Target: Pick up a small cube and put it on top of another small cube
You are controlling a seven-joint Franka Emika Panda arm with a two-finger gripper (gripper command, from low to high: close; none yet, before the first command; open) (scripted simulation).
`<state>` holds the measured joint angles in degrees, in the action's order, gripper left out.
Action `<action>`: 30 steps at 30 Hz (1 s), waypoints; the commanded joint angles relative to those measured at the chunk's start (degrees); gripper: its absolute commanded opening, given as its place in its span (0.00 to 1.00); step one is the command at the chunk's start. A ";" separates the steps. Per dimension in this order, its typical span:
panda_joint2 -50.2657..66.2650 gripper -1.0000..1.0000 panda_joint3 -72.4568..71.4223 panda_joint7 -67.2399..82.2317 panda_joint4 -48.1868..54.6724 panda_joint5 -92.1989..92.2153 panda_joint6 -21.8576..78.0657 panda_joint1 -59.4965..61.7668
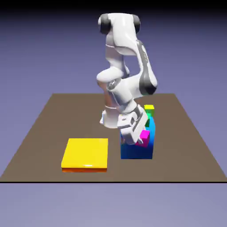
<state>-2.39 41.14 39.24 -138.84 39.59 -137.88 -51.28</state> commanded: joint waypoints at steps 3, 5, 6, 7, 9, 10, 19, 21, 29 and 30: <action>-6.23 0.00 -1.28 -6.79 -2.60 -6.62 0.06 0.45; -10.38 0.00 -2.14 -11.31 -4.34 -11.03 0.14 0.77; -12.46 0.00 -2.57 -13.57 -5.20 -13.23 0.19 0.93; -14.54 0.00 -3.00 -15.83 -6.07 -15.43 0.23 1.09; -18.69 0.00 -3.87 -20.35 -7.80 -19.83 0.31 1.41; -20.77 0.00 -4.30 -22.61 -8.67 -22.03 0.35 1.57; -39.45 0.00 -8.21 -42.71 -16.54 -41.90 0.88 3.09; -43.42 0.00 -9.17 -45.14 -18.76 -46.57 2.24 3.95; -34.41 0.00 -4.61 -42.58 -23.20 -45.44 -11.24 -0.34; -34.41 1.00 -4.61 -42.58 -23.20 -45.44 -11.25 -0.34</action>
<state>-36.81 36.53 -3.34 -162.04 -5.85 -149.13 -51.62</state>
